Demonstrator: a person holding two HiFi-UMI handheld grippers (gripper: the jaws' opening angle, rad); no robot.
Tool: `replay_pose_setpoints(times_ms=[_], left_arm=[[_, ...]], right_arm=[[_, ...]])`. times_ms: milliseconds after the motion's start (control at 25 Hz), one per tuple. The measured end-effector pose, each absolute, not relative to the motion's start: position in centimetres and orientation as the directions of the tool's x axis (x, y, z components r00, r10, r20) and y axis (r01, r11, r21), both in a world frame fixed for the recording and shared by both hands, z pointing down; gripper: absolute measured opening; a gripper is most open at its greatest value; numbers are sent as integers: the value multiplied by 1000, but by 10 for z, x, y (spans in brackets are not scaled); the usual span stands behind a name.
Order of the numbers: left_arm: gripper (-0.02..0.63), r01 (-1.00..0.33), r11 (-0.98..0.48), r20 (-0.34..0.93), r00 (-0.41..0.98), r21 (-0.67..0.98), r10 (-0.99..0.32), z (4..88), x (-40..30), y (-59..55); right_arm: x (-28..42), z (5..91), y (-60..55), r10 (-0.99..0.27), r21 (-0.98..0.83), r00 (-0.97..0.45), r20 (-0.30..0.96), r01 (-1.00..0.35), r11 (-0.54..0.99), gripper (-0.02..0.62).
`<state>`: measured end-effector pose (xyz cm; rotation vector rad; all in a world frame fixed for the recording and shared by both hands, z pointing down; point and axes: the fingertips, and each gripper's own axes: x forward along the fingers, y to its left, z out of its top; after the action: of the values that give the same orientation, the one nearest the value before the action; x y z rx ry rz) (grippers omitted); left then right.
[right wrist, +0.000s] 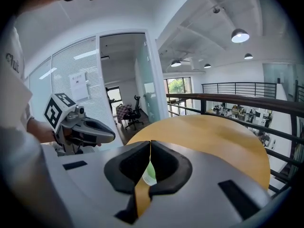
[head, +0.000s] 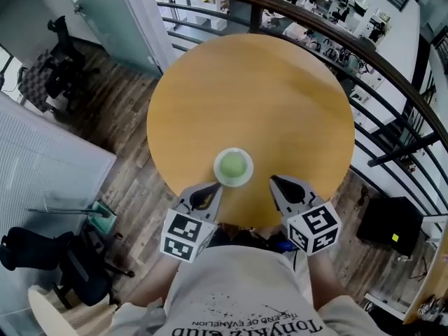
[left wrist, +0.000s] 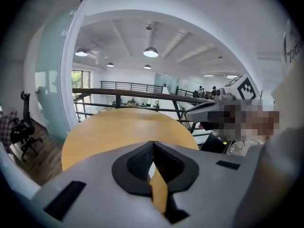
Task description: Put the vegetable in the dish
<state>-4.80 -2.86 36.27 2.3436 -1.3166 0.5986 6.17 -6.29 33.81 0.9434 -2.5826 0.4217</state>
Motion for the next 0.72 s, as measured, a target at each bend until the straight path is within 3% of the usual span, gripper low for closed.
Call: replay_pose_setpoints(times_ms=[720], left_arm=[[23, -873, -452, 536, 474, 184, -698, 366, -49, -35]], right_arm=[[47, 337, -70, -535, -237, -735, 416, -656, 717, 25]])
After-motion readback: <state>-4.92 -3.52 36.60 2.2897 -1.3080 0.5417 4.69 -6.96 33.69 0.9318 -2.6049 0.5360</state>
